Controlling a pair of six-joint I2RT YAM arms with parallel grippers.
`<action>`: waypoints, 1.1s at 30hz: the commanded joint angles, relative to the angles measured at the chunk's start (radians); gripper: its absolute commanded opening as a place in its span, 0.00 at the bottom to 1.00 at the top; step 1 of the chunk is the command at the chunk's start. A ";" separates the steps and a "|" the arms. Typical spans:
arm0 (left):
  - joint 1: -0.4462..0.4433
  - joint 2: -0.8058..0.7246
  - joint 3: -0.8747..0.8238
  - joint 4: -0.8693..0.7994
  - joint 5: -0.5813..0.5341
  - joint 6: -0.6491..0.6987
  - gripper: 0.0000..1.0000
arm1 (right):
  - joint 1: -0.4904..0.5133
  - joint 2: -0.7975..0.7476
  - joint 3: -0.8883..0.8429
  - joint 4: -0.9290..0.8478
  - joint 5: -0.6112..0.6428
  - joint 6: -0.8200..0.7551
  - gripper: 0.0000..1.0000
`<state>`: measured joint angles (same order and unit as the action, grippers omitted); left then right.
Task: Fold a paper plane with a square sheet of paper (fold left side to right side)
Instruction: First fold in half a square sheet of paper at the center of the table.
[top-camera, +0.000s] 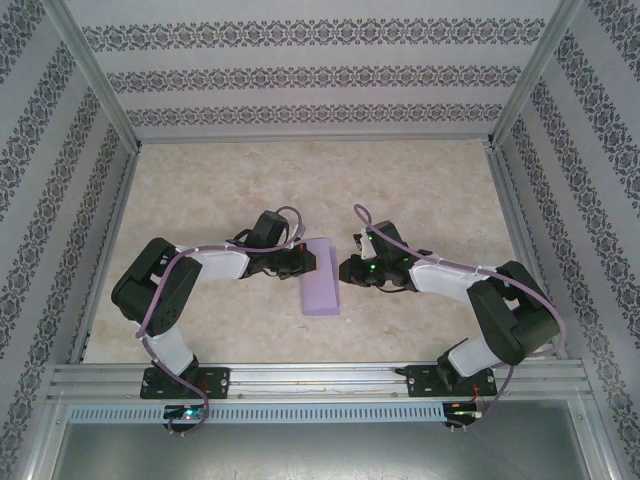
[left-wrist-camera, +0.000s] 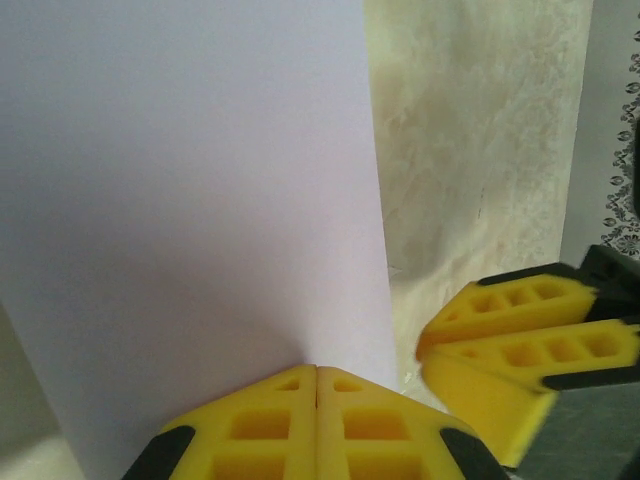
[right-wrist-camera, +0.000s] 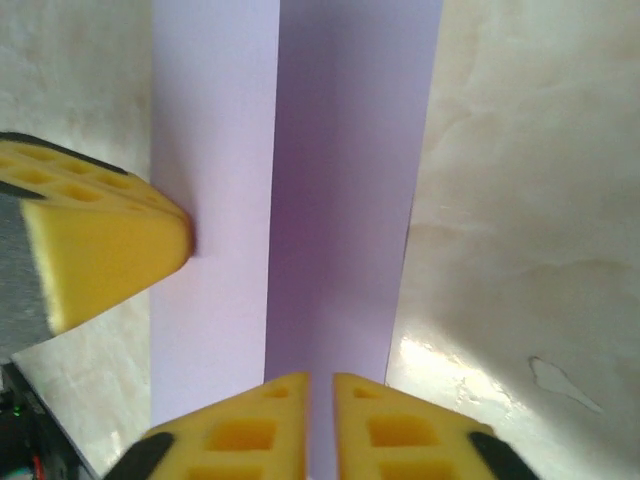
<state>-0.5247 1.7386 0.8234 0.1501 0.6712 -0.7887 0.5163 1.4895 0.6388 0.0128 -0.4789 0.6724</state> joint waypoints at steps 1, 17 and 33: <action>-0.019 -0.001 0.022 -0.035 -0.011 0.028 0.05 | -0.034 -0.046 -0.033 0.032 -0.049 0.008 0.24; -0.028 -0.001 0.024 -0.028 -0.004 0.025 0.05 | -0.021 0.108 -0.036 0.332 -0.236 0.122 0.52; -0.028 -0.028 0.013 0.002 -0.013 -0.002 0.12 | 0.002 0.158 -0.029 0.347 -0.203 0.138 0.09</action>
<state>-0.5377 1.7382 0.8238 0.1417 0.6712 -0.7906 0.5087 1.6356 0.5873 0.3557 -0.6960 0.8192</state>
